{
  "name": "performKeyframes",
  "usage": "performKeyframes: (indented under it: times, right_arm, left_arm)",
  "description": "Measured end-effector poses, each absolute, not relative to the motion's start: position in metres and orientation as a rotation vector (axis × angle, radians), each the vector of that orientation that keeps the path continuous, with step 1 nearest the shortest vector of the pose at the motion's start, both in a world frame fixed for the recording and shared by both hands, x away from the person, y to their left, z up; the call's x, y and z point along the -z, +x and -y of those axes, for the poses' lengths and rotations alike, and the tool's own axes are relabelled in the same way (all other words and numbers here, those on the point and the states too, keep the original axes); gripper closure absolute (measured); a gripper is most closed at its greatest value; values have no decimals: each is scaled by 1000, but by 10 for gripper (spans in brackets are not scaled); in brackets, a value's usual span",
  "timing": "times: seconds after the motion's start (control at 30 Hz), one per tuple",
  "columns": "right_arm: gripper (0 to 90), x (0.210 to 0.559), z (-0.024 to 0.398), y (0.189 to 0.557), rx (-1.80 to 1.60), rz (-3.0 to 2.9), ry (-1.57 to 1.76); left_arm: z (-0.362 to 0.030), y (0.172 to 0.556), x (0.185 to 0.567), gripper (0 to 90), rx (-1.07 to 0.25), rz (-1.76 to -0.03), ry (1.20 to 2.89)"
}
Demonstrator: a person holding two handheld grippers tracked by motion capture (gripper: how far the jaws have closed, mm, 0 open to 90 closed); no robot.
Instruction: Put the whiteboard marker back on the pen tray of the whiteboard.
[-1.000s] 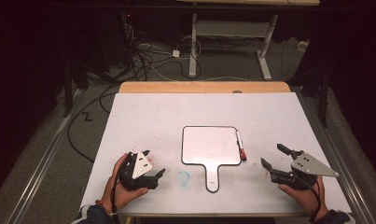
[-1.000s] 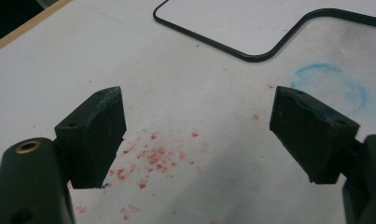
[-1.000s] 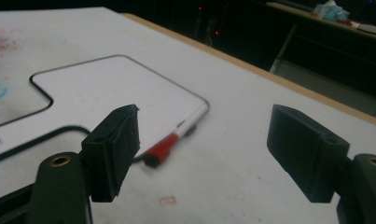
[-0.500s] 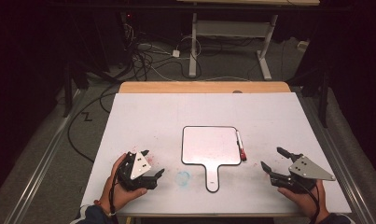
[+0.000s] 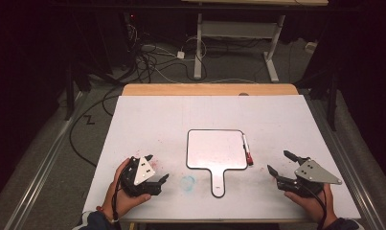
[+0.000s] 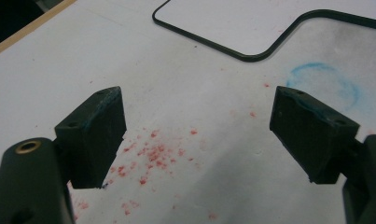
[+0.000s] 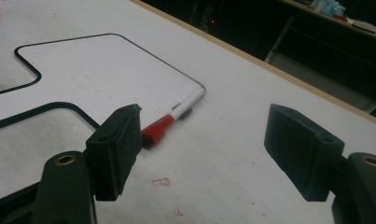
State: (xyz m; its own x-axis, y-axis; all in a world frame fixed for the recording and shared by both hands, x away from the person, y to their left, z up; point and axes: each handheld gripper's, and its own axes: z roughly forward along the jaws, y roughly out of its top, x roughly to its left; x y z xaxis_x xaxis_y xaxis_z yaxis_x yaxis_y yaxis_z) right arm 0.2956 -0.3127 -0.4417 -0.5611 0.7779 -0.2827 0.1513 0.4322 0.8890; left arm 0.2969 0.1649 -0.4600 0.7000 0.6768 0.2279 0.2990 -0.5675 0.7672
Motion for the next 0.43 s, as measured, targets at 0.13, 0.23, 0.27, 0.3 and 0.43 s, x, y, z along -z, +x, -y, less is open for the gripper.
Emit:
performKeyframes:
  times: [0.13,0.23,0.27,0.3,0.43]
  right_arm:
    - [282,443,313,296,-1119,-1988,780]
    - [284,443,314,297,-1114,-1983,778]
    - [284,443,314,298,-1109,-1983,781]
    - [284,443,314,298,-1112,-1986,784]
    - [286,443,314,299,-1093,-1989,786]
  left_arm:
    - [-164,299,461,177,-666,-738,2188]
    - [-161,299,463,177,-681,-728,2215]
    - [-161,300,463,177,-678,-726,2215]
    - [-160,300,463,178,-679,-724,2216]
    - [-161,300,463,177,-669,-728,2218]
